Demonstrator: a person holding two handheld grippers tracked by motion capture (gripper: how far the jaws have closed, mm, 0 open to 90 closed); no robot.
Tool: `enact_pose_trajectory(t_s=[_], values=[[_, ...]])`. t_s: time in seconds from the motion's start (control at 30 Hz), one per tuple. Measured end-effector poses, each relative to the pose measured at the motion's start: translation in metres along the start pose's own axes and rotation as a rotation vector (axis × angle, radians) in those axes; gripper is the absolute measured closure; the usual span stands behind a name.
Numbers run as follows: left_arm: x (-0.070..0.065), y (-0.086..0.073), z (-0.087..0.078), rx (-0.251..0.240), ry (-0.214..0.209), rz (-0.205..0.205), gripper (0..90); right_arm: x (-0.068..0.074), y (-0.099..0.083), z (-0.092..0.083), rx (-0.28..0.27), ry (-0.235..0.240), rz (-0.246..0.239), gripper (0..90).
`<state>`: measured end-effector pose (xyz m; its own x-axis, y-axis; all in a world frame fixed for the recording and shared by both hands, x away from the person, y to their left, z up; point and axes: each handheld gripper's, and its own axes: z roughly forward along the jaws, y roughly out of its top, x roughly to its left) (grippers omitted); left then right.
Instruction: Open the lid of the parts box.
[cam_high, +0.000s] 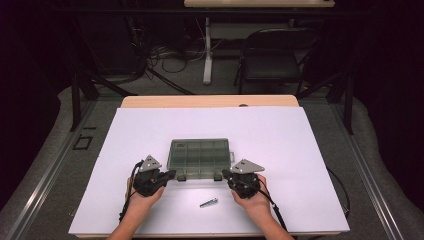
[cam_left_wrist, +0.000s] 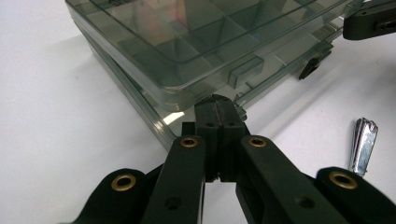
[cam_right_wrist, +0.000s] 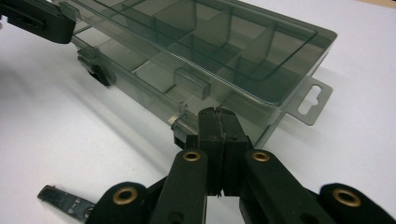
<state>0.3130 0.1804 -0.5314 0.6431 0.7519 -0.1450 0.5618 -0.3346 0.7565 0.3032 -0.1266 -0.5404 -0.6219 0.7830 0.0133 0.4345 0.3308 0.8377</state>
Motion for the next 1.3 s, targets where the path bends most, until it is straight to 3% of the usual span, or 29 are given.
enact_pose_trajectory(t_s=[0.47,0.63,1.0,1.3], values=[[0.011,0.022,-0.012,-0.031,-0.004,-0.079,90.0,-0.013,0.022,-0.007,-0.024,-0.018,0.030,89.9],[0.016,0.034,-0.017,-0.051,0.011,-0.079,90.0,-0.018,0.039,-0.005,-0.034,-0.012,0.051,89.8],[0.020,0.059,-0.017,-0.078,0.032,-0.073,90.0,-0.024,0.061,-0.002,-0.056,-0.023,0.045,89.4],[0.020,0.068,-0.016,-0.094,0.039,-0.073,90.0,-0.027,0.069,0.000,-0.068,-0.030,0.040,89.2]])
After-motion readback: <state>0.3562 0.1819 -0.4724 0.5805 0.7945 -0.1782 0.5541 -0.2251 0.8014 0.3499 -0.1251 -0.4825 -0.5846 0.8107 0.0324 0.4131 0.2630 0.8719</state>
